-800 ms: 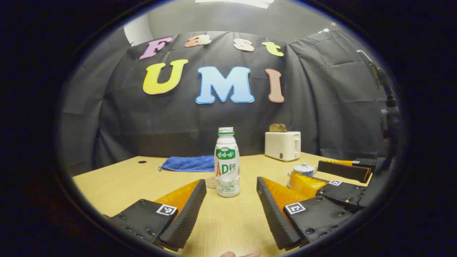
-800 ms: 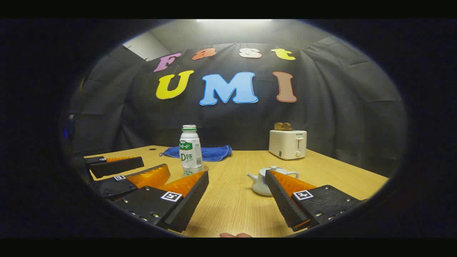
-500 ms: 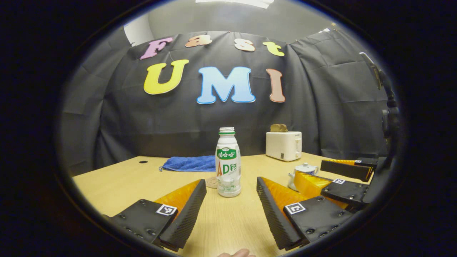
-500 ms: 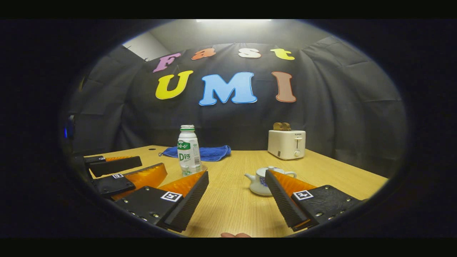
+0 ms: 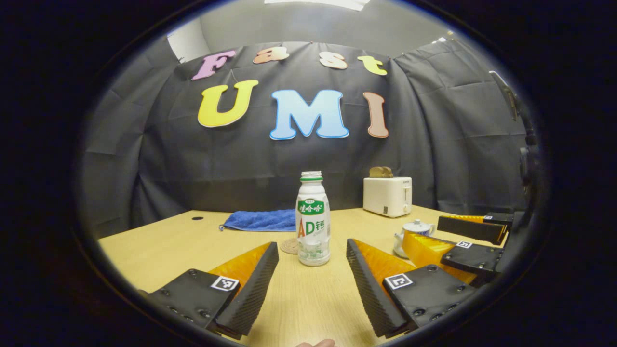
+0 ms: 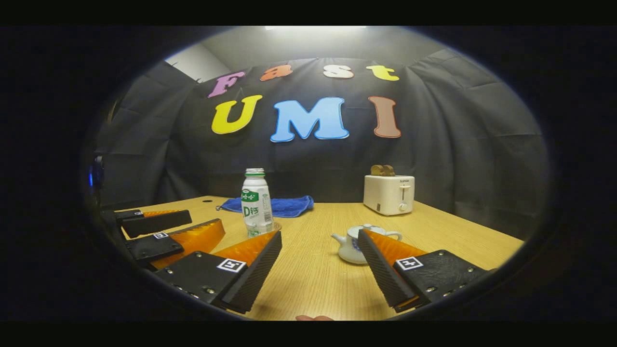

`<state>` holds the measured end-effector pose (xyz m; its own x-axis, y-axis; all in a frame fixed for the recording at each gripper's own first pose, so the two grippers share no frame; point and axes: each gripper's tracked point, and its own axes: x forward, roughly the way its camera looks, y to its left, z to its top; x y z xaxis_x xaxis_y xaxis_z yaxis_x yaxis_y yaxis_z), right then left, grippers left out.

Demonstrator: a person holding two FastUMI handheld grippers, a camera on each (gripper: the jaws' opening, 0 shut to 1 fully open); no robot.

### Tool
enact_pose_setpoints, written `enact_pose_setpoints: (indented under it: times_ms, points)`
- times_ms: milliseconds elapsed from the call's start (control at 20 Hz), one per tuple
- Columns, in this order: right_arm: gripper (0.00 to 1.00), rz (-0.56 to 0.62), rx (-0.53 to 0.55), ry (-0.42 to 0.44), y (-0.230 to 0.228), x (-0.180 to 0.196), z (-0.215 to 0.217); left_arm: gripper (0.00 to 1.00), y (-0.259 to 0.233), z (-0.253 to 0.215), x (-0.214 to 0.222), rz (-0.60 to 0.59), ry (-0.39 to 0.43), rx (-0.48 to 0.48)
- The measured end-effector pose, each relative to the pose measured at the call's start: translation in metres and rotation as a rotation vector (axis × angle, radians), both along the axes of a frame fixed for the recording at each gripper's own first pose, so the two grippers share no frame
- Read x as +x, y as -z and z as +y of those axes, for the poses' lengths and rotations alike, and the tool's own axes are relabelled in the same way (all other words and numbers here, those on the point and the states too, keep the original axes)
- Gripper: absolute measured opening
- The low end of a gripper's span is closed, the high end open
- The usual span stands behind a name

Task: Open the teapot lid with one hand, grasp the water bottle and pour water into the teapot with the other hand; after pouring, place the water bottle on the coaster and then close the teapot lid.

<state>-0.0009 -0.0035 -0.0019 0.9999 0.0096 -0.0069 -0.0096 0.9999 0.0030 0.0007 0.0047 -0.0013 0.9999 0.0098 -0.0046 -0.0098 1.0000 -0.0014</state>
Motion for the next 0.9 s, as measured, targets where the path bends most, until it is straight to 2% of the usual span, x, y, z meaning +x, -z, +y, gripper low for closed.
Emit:
enact_pose_setpoints:
  times_ms: [50, 100, 150, 200, 250, 300, 350, 400, 500, 650, 850, 900]
  points:
    - [0.97, -0.001, 0.002, 0.004, -0.001, 0.0, -0.001, 0.99, 0.0, 0.002, -0.001, -0.001, 0.0, 0.0]
    - [0.97, -0.003, -0.001, 0.0, -0.001, 0.001, 0.0, 0.89, 0.0, 0.005, 0.0, -0.001, -0.011, 0.0]
    - [0.97, -0.005, -0.001, -0.007, -0.001, 0.001, 0.0, 0.99, -0.001, 0.011, 0.0, -0.004, -0.038, 0.002]
    - [0.97, -0.005, 0.0, -0.013, -0.001, 0.001, 0.0, 0.94, 0.0, 0.013, 0.001, -0.002, -0.048, 0.0]
    - [0.97, -0.004, 0.002, -0.018, -0.001, 0.001, 0.0, 0.99, 0.0, 0.013, 0.004, -0.001, -0.044, -0.004]
    - [0.97, -0.004, 0.0, -0.02, 0.0, 0.002, -0.001, 0.99, 0.001, 0.013, 0.004, 0.002, -0.038, -0.003]
    - [0.97, -0.004, -0.003, -0.026, -0.001, 0.002, -0.001, 0.94, 0.0, 0.016, 0.005, 0.002, -0.041, -0.002]
    - [0.97, -0.005, -0.003, -0.032, -0.001, 0.004, -0.001, 0.99, 0.001, 0.017, 0.006, -0.001, -0.037, -0.004]
    - [0.97, 0.008, -0.004, -0.038, 0.001, 0.009, -0.005, 0.99, 0.001, 0.015, 0.011, 0.001, -0.019, -0.003]
    - [0.95, 0.055, 0.022, -0.017, 0.006, 0.026, -0.021, 0.99, 0.005, 0.012, 0.027, 0.041, 0.01, 0.019]
    - [0.95, 0.09, 0.039, 0.045, 0.007, 0.049, -0.048, 0.99, -0.016, 0.018, 0.04, 0.0, 0.006, 0.004]
    - [0.92, 0.086, 0.041, 0.056, 0.004, 0.054, -0.052, 0.99, -0.017, 0.019, 0.044, -0.001, 0.006, 0.01]
